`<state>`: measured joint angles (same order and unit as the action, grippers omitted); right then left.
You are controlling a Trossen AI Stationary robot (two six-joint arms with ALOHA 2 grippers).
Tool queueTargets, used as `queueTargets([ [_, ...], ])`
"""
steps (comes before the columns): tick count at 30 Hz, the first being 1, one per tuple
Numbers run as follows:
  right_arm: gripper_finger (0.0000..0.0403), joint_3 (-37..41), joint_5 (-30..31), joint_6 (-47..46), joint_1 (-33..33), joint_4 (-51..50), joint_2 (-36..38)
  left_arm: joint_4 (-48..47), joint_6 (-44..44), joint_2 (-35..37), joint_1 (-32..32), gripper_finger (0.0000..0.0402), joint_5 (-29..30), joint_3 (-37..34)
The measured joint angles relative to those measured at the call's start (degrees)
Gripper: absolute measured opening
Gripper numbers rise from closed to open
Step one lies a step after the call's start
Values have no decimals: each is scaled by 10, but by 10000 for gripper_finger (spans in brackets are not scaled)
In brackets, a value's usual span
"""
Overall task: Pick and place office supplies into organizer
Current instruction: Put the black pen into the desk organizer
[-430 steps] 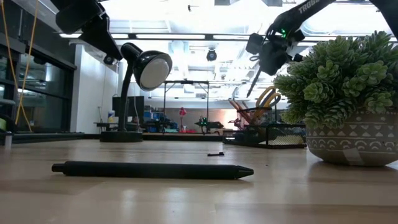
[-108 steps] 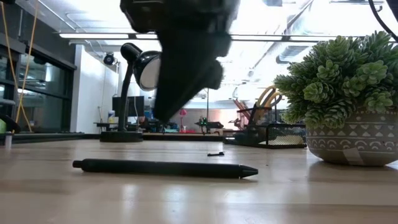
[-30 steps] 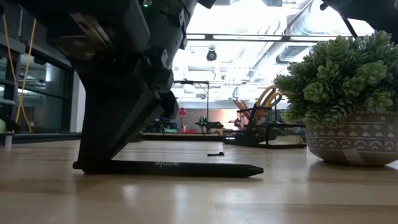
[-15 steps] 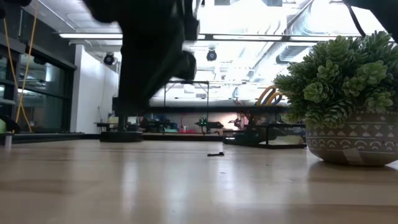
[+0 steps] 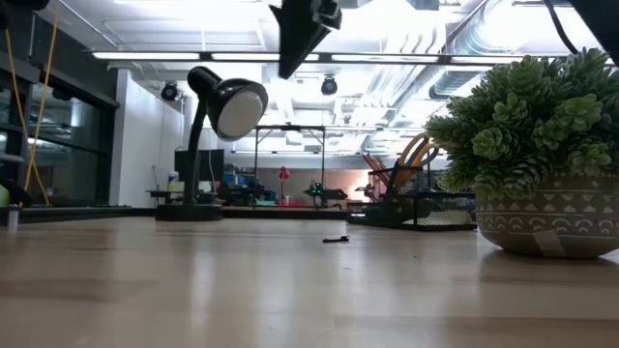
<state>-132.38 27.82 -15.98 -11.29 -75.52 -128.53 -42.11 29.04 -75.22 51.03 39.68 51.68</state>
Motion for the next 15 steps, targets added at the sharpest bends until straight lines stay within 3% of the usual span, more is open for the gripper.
queueTargets([
  [3, 1, 0, 75, 4, 47, -10, 25, 0, 4, 0, 0, 42, 0, 0],
  [5, 1, 0, 93, -3, 81, -11, 38, 0, 12, 0, 0, 42, 0, 0],
  [15, 7, 1, 32, 22, 199, -7, 46, -3, 26, 0, -1, 42, 16, 0],
])
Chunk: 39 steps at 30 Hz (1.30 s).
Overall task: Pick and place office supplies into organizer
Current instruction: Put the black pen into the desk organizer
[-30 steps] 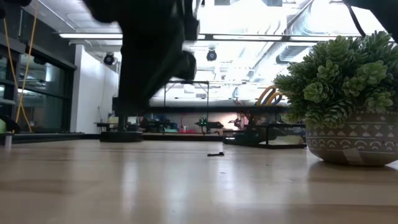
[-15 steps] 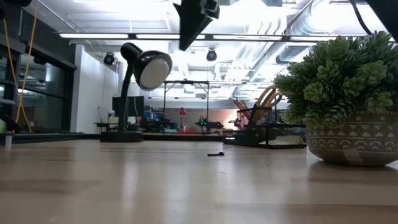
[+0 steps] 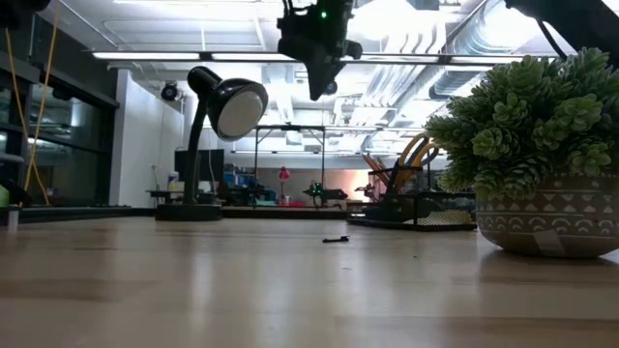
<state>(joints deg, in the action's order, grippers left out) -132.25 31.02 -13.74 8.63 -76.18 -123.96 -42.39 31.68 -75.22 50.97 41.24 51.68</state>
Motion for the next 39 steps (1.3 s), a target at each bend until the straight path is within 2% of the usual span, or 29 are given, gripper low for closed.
queueTargets([
  [5, 14, 0, -8, 26, 24, 8, 5, -22, 3, 0, -31, 42, 27, 0],
  [9, 15, 0, -59, 22, 48, 5, 4, -22, 0, 0, -85, 42, 22, 0],
  [17, 16, 0, -100, -23, 82, 15, -2, 53, -139, 0, -206, 42, -70, 0],
  [24, 16, 0, -102, -39, 87, -60, -36, 93, -205, 0, -271, 42, -107, 0],
  [30, 16, 0, -101, -63, 65, -65, -63, 93, -237, 0, -294, 42, -134, 0],
  [39, 16, 0, -96, -104, 54, -94, -110, 93, -253, 0, -293, 42, -138, 0],
])
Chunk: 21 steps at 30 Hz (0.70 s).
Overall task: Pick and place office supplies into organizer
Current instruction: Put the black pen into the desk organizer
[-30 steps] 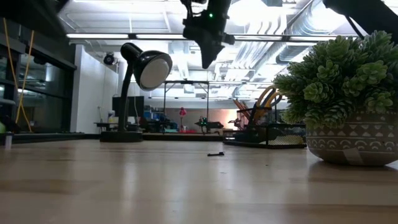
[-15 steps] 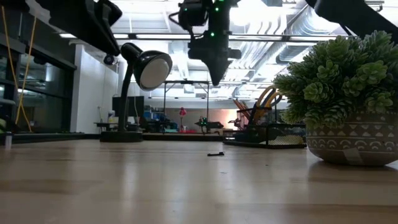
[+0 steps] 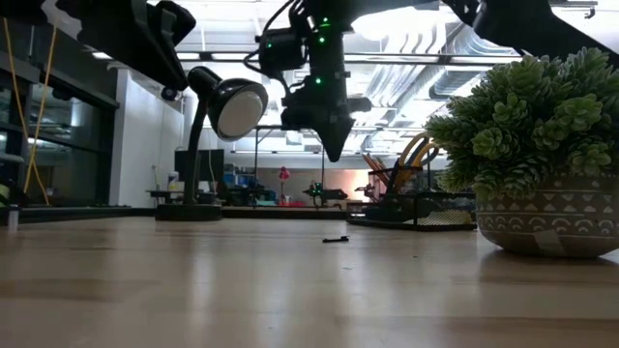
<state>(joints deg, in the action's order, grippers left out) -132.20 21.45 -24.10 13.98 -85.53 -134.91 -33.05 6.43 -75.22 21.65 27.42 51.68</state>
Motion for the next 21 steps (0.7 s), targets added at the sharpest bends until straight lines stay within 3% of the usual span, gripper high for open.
queueTargets([
  [11, 16, 22, 30, -91, -5, -42, 1, -8, -2, 0, 0, 42, 0, 0],
  [16, 16, 149, 36, -136, -41, -27, 40, -31, -2, 0, 0, 42, 0, 0],
  [21, 16, 313, 6, -178, -80, 120, 143, -42, -3, 0, 0, 42, -11, 0],
])
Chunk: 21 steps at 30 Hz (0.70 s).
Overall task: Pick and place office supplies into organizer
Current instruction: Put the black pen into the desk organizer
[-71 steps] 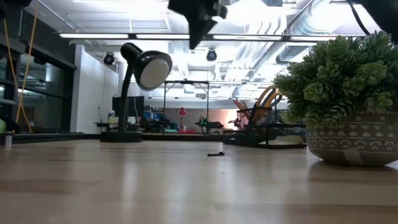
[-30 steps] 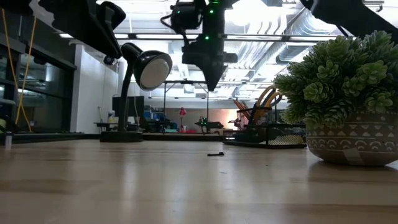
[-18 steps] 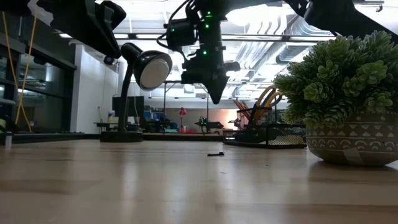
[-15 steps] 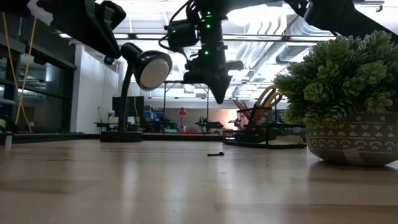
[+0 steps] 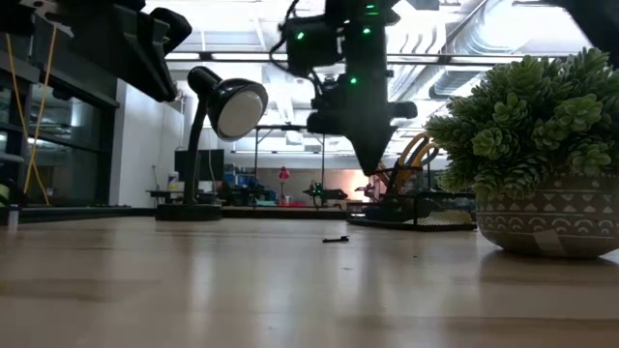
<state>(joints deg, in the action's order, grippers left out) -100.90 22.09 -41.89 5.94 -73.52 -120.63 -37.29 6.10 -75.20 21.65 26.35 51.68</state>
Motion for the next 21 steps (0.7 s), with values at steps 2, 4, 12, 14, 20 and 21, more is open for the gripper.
queueTargets([
  [2, 16, 52, -17, -13, -5, 70, 33, 2, -4, 0, 0, 42, -4, 0],
  [4, 16, 92, -26, -19, -2, 116, 52, 3, -5, 0, 0, 42, -5, 0],
  [12, 16, 178, -41, -29, 24, 150, 59, 4, -13, 0, 0, 42, -13, 0],
  [14, 17, 188, -41, -23, 24, 154, 59, 6, -10, 0, 0, 42, -13, 0],
  [20, 17, 212, -38, 7, 28, 185, 58, 8, 42, 0, 0, 42, -13, 0],
  [21, 17, 212, -36, 8, 29, 185, 58, 8, 52, 0, 0, 42, -13, 0],
])
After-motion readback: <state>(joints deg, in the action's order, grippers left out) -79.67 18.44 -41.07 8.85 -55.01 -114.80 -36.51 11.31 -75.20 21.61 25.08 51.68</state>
